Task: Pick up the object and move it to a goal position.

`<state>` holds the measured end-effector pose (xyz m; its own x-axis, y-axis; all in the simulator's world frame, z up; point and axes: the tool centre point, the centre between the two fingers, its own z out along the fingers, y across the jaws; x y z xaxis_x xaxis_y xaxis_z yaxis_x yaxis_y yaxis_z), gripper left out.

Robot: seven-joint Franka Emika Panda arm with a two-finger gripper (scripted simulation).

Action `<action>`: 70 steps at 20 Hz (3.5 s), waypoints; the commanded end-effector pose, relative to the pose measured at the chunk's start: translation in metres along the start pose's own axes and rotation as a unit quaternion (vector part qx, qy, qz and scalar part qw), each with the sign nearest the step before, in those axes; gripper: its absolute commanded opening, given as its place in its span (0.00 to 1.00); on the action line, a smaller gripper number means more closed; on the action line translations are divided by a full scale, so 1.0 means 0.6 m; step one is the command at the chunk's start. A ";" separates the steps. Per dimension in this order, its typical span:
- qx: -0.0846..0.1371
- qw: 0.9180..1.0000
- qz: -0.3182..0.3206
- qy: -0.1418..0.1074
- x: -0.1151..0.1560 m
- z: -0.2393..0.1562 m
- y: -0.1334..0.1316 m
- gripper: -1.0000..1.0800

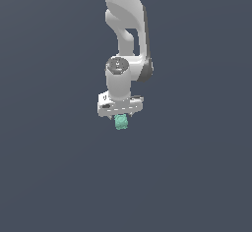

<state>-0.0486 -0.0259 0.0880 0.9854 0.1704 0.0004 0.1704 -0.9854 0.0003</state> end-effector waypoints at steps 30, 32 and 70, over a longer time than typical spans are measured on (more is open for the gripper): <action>0.000 1.000 -0.002 0.000 0.002 0.070 0.006 0.00; 0.000 1.000 -0.002 0.000 0.006 0.060 0.011 0.00; 0.000 1.000 -0.002 0.000 0.186 -0.310 0.239 0.00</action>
<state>0.0833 -0.1462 0.2703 0.9847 0.1744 0.0006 0.1744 -0.9847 0.0001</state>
